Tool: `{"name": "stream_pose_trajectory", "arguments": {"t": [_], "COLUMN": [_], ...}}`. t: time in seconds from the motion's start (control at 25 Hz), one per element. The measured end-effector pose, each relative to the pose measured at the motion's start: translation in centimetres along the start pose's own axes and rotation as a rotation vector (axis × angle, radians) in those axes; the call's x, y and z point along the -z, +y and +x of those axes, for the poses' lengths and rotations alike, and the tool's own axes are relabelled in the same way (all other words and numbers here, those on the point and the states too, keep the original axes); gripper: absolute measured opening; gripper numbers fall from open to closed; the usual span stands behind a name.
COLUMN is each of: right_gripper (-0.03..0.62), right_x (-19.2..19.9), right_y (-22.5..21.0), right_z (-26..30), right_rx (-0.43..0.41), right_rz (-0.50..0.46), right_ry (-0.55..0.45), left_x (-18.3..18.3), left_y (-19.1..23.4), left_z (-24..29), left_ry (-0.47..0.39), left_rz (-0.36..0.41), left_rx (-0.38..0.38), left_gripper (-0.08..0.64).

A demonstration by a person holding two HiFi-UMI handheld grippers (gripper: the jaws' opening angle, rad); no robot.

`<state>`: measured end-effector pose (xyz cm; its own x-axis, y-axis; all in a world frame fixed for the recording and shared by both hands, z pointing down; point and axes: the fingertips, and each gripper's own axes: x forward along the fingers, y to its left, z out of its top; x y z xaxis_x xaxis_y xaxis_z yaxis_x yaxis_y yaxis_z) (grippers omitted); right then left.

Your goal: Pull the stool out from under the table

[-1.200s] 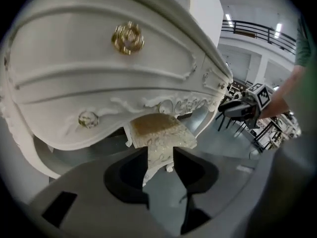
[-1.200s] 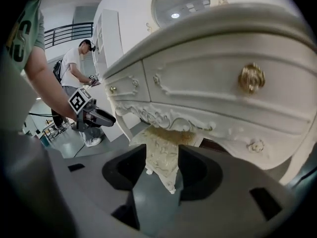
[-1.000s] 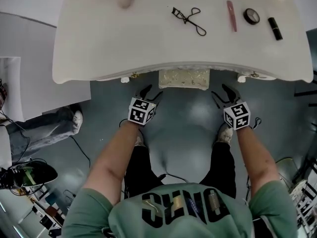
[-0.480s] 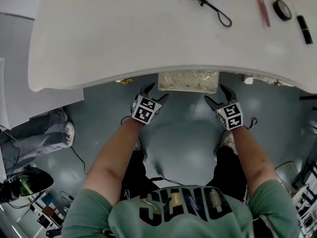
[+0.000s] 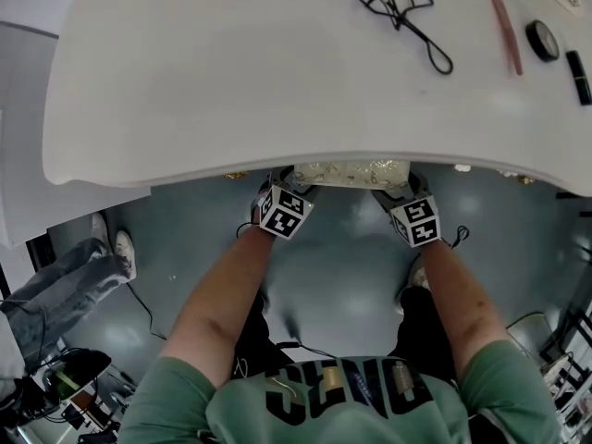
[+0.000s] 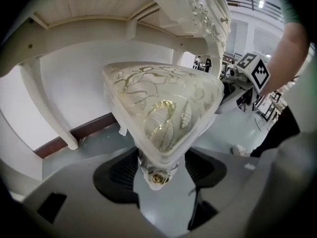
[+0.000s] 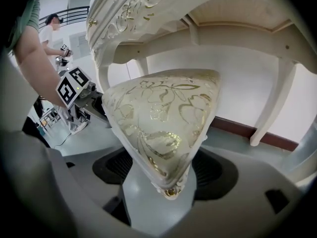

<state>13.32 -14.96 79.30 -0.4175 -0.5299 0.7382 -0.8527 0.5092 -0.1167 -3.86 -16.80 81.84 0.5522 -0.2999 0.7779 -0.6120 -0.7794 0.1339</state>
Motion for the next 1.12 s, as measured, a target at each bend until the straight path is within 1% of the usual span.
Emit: {"name": "stream_pose_trajectory", "arguments": {"t": [0.16,0.36,0.52,0.92,1.12], "right_gripper": [0.348,0.341,0.339,0.333,0.332], "right_x": [0.0,0.0,0.2,2.5,4.1], "right_y": [-0.1,-0.1,0.1,1.9,3.7], "right_z": [-0.1,-0.1,-0.3,-2.1,-3.2], "right_rx": [0.001,0.006,0.000,-0.011,-0.017], "right_rz": [-0.009,-0.006,-0.011,-0.025,-0.027], "right_ry": [-0.009,-0.012,-0.008,0.011,0.018], "left_x": [0.2,0.4,0.6,2.6,4.3], "left_y": [0.1,0.2,-0.1,-2.7,-4.4], "left_z": [-0.2,-0.2,-0.5,-1.6,-2.8], "left_ry": [-0.011,-0.013,-0.010,0.013,0.016], "left_rz": [-0.002,-0.025,-0.029,-0.038,-0.044], "left_rx": [0.021,0.015,0.013,0.024,0.023], "left_gripper": [0.295,0.291,0.291,0.290,0.290]}}
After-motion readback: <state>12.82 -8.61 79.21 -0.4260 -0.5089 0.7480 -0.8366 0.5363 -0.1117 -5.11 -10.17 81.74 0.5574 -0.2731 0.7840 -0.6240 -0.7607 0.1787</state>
